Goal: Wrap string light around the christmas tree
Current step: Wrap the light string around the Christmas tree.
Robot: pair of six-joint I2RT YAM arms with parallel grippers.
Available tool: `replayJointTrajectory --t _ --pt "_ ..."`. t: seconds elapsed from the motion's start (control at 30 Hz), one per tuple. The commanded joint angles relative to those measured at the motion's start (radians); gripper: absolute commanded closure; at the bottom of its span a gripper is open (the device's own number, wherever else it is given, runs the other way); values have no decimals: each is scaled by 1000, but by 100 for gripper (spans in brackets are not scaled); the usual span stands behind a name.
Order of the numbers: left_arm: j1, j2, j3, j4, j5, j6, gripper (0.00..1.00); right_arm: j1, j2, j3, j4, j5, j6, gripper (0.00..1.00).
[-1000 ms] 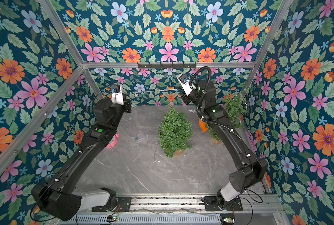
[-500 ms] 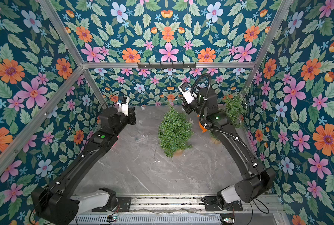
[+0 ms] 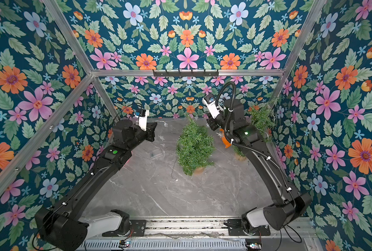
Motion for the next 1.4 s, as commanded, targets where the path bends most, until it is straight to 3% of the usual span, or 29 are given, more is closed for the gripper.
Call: replayJointTrajectory --t 0.0,0.23,0.47,0.77,0.83,1.03,1.13,1.27,1.37 --pt "-21 -19 -29 32 94 33 100 14 -38 -18 -80 -75 24 71" --pt "-43 -1 -51 48 82 35 100 44 -68 -27 -220 -180 81 70" --pt "-58 27 -60 104 135 12 100 55 -95 -36 -233 -311 172 67" --pt "-69 63 -52 137 102 -12 99 56 -93 -81 -171 -441 309 57" --pt "-70 65 -49 135 93 -13 92 56 -98 -104 -139 -444 350 54" --pt "-70 23 -52 123 55 -11 29 56 -125 -147 -66 -450 437 48" --pt "-70 -19 -69 104 26 -9 16 55 -131 -162 -37 -440 471 48" --pt "-71 -114 -122 127 -14 -37 18 56 -139 -180 6 -414 524 50" --pt "-76 -181 -152 143 77 -93 41 56 -143 -173 9 -423 567 56"
